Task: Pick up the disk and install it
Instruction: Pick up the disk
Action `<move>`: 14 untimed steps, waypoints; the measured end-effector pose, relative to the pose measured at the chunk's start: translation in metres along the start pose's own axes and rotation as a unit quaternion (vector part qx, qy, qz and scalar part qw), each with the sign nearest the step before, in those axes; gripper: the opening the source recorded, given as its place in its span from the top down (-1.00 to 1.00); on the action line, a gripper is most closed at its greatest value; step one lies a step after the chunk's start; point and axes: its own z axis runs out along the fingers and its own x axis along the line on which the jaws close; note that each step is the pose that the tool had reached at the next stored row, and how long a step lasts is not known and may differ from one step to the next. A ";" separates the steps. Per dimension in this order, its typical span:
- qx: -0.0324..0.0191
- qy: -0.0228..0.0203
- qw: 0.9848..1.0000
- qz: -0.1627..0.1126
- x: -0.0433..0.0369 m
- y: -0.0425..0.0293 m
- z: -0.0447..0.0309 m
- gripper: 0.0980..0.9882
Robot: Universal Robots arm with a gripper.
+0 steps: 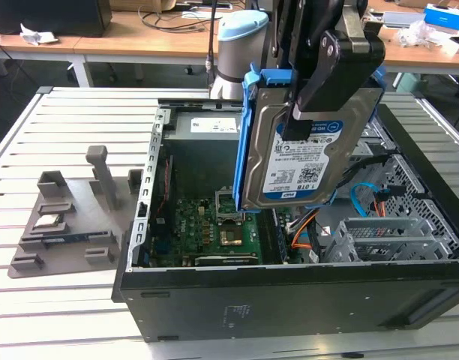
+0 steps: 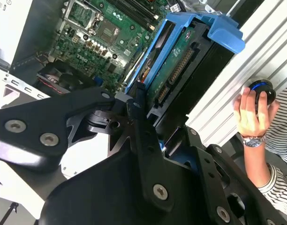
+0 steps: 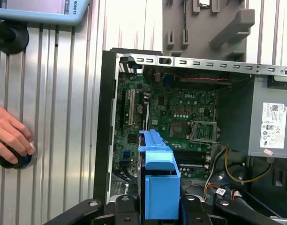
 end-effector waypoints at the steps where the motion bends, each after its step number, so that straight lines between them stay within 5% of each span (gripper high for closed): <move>1: 0.000 0.000 1.000 0.000 0.0022 0.0001 0.0002 0.40; 8: 0.000 0.000 1.000 0.000 0.0159 0.0009 0.0013 0.40; 14: 0.000 0.000 1.000 0.021 0.0176 0.0009 0.0018 0.40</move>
